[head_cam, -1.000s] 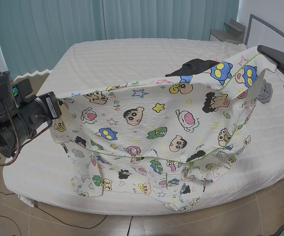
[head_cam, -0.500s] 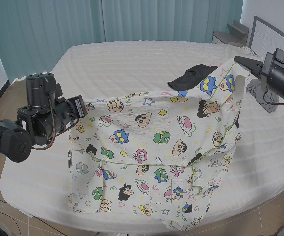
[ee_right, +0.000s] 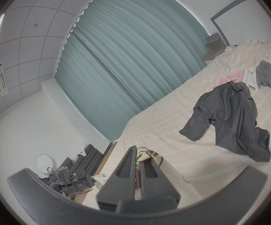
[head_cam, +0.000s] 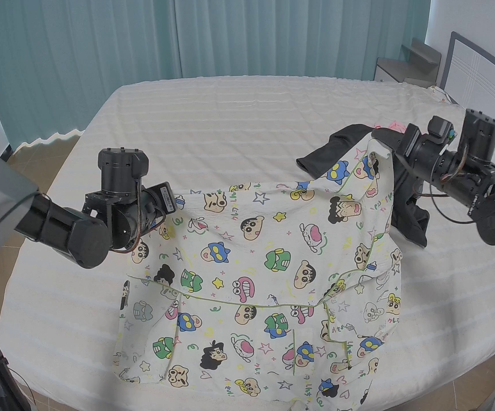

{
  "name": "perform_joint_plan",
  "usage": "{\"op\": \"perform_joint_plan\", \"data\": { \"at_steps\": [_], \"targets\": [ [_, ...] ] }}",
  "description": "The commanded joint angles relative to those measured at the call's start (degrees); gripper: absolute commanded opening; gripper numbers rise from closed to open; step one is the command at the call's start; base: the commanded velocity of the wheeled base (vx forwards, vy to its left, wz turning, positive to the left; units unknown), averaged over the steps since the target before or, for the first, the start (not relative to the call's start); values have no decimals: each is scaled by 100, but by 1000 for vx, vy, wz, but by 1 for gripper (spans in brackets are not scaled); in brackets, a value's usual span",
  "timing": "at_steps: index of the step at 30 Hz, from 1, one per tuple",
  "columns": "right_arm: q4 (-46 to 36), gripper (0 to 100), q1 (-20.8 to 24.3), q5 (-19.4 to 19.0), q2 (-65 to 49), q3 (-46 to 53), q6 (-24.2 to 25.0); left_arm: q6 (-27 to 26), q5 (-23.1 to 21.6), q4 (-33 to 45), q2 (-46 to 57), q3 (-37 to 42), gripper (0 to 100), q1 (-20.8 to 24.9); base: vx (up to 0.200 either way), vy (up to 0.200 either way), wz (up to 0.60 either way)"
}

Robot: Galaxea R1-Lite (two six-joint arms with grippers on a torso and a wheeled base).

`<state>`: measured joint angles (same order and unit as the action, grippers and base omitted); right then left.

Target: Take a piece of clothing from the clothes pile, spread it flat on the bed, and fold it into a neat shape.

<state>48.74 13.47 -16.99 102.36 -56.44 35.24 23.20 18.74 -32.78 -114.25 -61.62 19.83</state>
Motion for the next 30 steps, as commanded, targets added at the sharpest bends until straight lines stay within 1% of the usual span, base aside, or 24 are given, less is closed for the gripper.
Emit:
{"op": "perform_joint_plan", "data": {
  "at_steps": [1, 3, 5, 12, 14, 16, 20, 24, 26, 27, 28, 30],
  "targets": [
    [637, 0, -2, 416, 1427, -165, 26, 466, -10, 0, -932, -342, 0, 3, 0, 0, 0],
    [646, 0, 24, 566, 1629, -280, 26, 528, -10, 0, -1082, -465, 0, 3, 0, 0, 0],
    [663, 0, 42, 812, 1972, -534, 26, 554, 7, 0, -1363, -755, 0, -32, 0, 0, 0],
    [681, 0, 77, 996, 2560, -1009, 26, 554, 25, 9, -1943, -1440, 0, -111, 0, 0, 0],
    [672, 0, 103, 1198, 2877, -1334, 18, 572, 130, 0, -2180, -1739, 0, -164, 0, 0, 0],
    [619, 0, 103, 1304, 3088, -1598, 18, 695, 209, 0, -2312, -1924, 0, -199, 0, 0, 0],
    [470, 0, 103, 1392, 3448, -2108, 18, 818, 403, -9, -2567, -2196, 0, -305, 0, 0, 0],
    [224, 0, 147, 1409, 3571, -2398, 18, 827, 420, -88, -2787, -2425, 0, -437, 0, 0, 0],
    [-22, 0, 147, 1401, 3659, -2609, 18, 827, 420, -115, -2840, -2486, 0, -489, 0, 0, 0],
    [-101, 0, 147, 1401, 3703, -2688, 18, 827, 420, -115, -2848, -2530, 100, -507, 0, 0, 0],
    [-180, 100, 138, 1392, 3738, -2793, 26, 827, 420, -97, -2875, -2600, 100, -542, 0, 0, 0],
    [-339, 100, 94, 1365, 3852, -3013, 35, 800, 420, -71, -2919, -2750, 100, -604, 0, 0, 0]
  ]
}}
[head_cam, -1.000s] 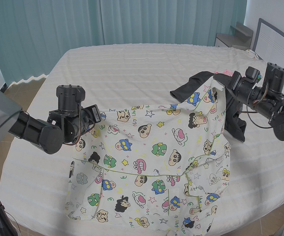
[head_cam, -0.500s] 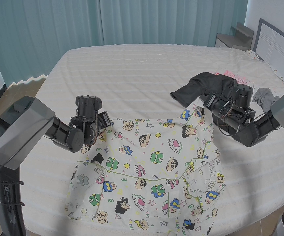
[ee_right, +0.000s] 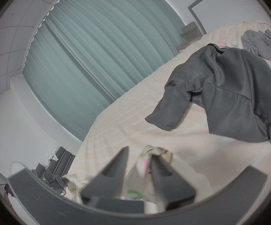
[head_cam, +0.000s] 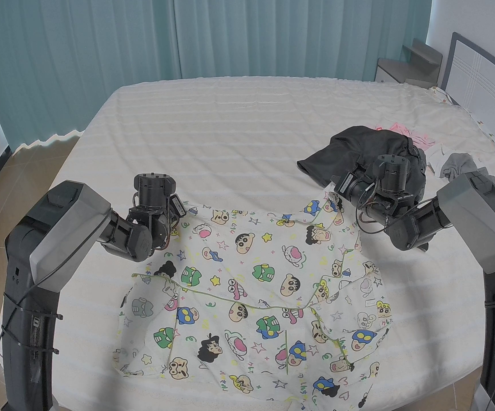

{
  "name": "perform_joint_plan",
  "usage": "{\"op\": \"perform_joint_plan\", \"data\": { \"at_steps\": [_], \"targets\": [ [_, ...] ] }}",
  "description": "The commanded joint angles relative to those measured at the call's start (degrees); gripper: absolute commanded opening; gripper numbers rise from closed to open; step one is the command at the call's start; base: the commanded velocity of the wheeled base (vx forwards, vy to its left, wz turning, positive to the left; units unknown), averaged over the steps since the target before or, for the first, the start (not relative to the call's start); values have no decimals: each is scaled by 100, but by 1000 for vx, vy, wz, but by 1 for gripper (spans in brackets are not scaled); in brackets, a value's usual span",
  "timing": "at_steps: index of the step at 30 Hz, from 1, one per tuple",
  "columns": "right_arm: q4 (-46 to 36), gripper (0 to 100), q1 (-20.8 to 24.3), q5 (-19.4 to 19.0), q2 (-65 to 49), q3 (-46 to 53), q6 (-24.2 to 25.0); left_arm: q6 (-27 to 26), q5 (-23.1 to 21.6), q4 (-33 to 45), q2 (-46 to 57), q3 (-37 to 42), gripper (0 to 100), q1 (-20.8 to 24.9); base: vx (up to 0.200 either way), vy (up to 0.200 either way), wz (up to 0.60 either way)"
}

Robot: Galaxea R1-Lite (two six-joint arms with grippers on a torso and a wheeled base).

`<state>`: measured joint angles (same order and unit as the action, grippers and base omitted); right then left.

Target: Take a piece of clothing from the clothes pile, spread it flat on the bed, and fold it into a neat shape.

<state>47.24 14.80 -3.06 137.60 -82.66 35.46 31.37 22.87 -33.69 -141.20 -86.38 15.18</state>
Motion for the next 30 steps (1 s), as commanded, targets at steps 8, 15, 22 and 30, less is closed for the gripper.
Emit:
{"op": "perform_joint_plan", "data": {
  "at_steps": [8, 15, 22, 30],
  "targets": [
    [-444, 100, -276, 34, 312, -698, 866, -43, 16, 3, -241, -318, 100, -516, 0, 0, 0],
    [-584, 100, -522, 315, 285, -725, 1050, -17, 25, -120, 31, -335, 100, -1008, 0, 0, 0],
    [-857, 100, -540, 376, 127, -584, 1138, -25, 7, 135, 357, -283, 100, -1412, 0, 0, 0],
    [-971, 100, -135, 244, -690, 523, 1604, 651, -951, 214, 2202, 1950, 100, -1228, 0, 0, 0]
  ]
}}
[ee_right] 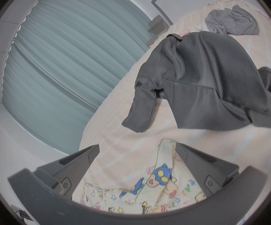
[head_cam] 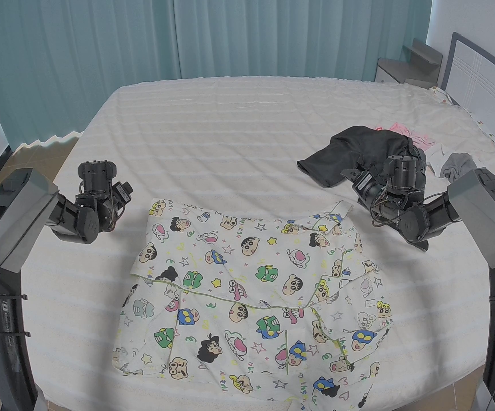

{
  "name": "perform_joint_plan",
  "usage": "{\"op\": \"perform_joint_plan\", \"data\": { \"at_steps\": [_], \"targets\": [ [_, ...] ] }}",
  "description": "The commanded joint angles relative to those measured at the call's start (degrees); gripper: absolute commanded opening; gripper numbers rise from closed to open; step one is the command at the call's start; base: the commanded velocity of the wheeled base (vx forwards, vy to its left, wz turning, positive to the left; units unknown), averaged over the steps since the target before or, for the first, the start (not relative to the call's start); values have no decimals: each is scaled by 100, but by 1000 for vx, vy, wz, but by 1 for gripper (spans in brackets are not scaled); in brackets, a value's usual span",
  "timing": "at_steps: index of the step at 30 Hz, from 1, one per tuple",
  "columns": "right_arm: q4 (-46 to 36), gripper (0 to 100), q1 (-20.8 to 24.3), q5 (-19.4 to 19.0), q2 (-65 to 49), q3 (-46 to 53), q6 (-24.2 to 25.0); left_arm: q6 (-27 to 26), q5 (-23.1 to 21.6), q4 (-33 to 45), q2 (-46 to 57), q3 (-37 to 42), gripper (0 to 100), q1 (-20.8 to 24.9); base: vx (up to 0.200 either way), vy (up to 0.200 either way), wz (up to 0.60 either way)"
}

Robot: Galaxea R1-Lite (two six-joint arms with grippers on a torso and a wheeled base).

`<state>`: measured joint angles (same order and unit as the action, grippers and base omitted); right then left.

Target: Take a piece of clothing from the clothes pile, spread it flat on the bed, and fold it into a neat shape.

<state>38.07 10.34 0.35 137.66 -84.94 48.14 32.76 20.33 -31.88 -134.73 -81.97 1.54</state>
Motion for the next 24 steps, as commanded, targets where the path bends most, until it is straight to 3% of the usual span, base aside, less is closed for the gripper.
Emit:
{"op": "perform_joint_plan", "data": {
  "at_steps": [1, 3, 4, 6, 13, 24],
  "targets": [
    [-54, 100, 311, -97, -696, 751, 336, 512, -697, 33, 1555, 1508, 100, 136, 0, 0, 0],
    [-54, 100, 311, -97, -696, 751, 336, 512, -697, 33, 1555, 1508, 100, 136, 0, 0, 0],
    [-45, 100, 715, -264, -872, 1349, 688, 1233, -2148, -20, 3471, 3697, 100, 295, 0, 0, 0],
    [-37, 100, 865, -255, -784, 1402, 785, 1444, -2403, -82, 4051, 4365, 100, 321, 0, 0, 0],
    [-72, 100, 1190, -202, -494, 1393, 846, 2121, -2578, -504, 5378, 5789, 100, 339, 0, 0, 0],
    [-406, 100, 1295, 70, -362, 1384, 846, 2244, -2570, -846, 5624, 6184, 100, 409, 0, 0, 0]
  ]
}}
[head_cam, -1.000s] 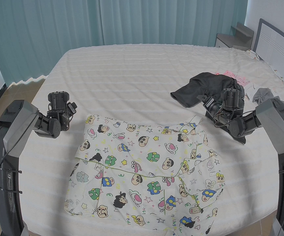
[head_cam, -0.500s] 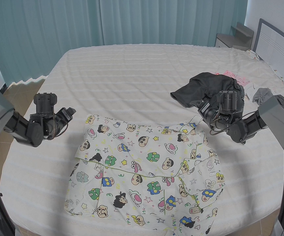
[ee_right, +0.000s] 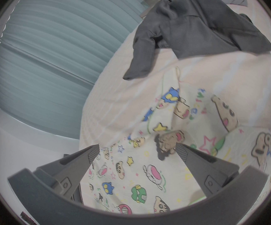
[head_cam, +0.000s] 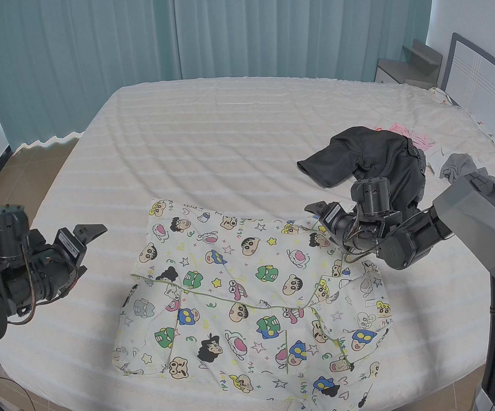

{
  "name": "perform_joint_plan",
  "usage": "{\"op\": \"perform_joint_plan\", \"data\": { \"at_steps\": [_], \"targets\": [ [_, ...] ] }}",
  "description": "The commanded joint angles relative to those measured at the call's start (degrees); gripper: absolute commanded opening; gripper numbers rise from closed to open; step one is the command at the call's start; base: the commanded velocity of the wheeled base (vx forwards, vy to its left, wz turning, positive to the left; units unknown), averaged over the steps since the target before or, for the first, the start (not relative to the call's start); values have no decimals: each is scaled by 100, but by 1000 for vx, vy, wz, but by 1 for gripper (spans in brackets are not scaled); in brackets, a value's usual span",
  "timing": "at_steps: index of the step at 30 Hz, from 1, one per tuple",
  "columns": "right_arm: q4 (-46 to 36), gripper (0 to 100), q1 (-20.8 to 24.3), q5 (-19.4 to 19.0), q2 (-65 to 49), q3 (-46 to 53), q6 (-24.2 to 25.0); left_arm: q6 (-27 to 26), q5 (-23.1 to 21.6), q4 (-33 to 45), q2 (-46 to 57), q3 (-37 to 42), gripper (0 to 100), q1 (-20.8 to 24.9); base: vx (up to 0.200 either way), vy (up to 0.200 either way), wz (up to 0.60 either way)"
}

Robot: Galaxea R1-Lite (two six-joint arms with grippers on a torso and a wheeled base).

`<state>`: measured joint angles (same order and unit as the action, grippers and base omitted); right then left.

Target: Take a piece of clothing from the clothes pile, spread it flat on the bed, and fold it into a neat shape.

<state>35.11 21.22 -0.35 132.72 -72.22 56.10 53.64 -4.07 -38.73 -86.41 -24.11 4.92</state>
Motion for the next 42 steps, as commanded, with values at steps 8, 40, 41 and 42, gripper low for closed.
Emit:
{"op": "perform_joint_plan", "data": {
  "at_steps": [8, 40, 41, 42],
  "targets": [
    [-136, 100, 207, 290, 114, 164, 50, 182, -147, -161, 827, 425, 100, 70, 0, 0, 0],
    [-127, 100, 154, 343, 211, -73, 41, 200, -287, -566, 792, 618, 100, 79, 19, 0, 0],
    [-136, 100, 145, 352, 272, -144, 32, 200, -393, -627, 801, 636, 100, 79, 0, 0, 0],
    [-127, 100, 145, 361, 281, -144, 32, 200, -401, -636, 801, 645, 100, 79, 0, 0, 0]
  ]
}}
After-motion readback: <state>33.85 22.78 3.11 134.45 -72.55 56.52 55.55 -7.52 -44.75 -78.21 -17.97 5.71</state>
